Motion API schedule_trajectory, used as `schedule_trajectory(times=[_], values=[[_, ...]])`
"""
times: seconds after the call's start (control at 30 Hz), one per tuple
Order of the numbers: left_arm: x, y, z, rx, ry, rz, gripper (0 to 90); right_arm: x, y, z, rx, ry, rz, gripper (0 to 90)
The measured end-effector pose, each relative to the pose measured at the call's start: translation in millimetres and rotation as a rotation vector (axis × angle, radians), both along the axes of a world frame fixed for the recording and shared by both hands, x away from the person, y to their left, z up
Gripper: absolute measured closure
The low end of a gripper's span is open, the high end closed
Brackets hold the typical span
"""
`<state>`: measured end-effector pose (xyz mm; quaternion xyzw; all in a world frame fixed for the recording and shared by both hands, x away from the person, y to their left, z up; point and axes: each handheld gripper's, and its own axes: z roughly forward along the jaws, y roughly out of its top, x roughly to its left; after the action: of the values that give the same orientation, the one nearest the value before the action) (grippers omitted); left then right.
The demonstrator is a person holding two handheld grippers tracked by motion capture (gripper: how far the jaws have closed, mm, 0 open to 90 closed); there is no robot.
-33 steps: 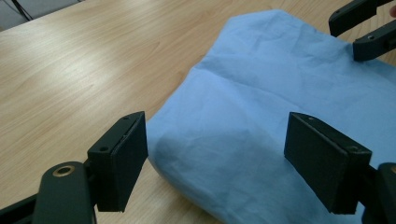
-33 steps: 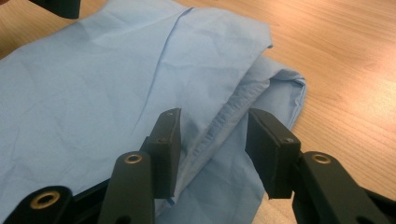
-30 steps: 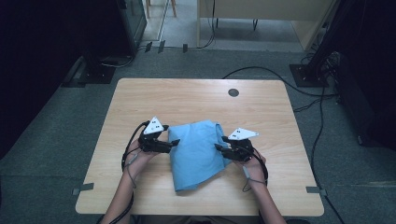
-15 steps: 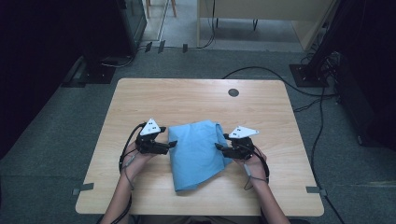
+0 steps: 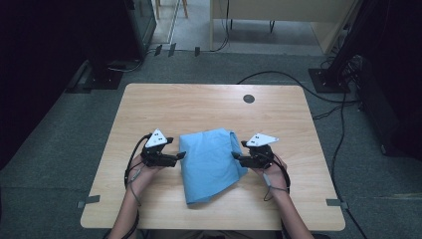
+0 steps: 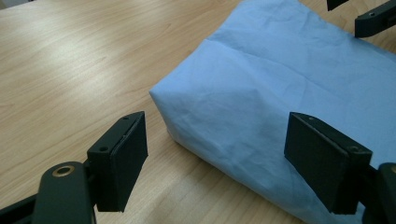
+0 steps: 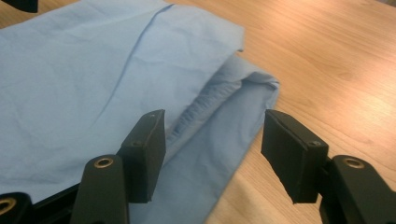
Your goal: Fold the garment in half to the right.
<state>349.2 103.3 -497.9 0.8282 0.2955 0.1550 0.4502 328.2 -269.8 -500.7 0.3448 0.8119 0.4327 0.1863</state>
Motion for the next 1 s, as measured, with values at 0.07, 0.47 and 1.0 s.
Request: schedule_trajectory(times=[0.07,0.47,1.0], values=[[0.0,0.6,-0.2,0.002,0.001,0.001,21.4,0.3,-3.3,0.0,0.007,-0.003,-0.006,39.6],[-0.5,6.8,-1.9,0.006,0.005,0.007,21.4,-0.3,-10.1,-2.7,0.004,-0.006,-0.009,38.1],[0.0,12.8,-7.8,0.029,0.023,0.001,21.4,1.3,-22.0,-6.0,0.002,0.009,-0.025,37.1]])
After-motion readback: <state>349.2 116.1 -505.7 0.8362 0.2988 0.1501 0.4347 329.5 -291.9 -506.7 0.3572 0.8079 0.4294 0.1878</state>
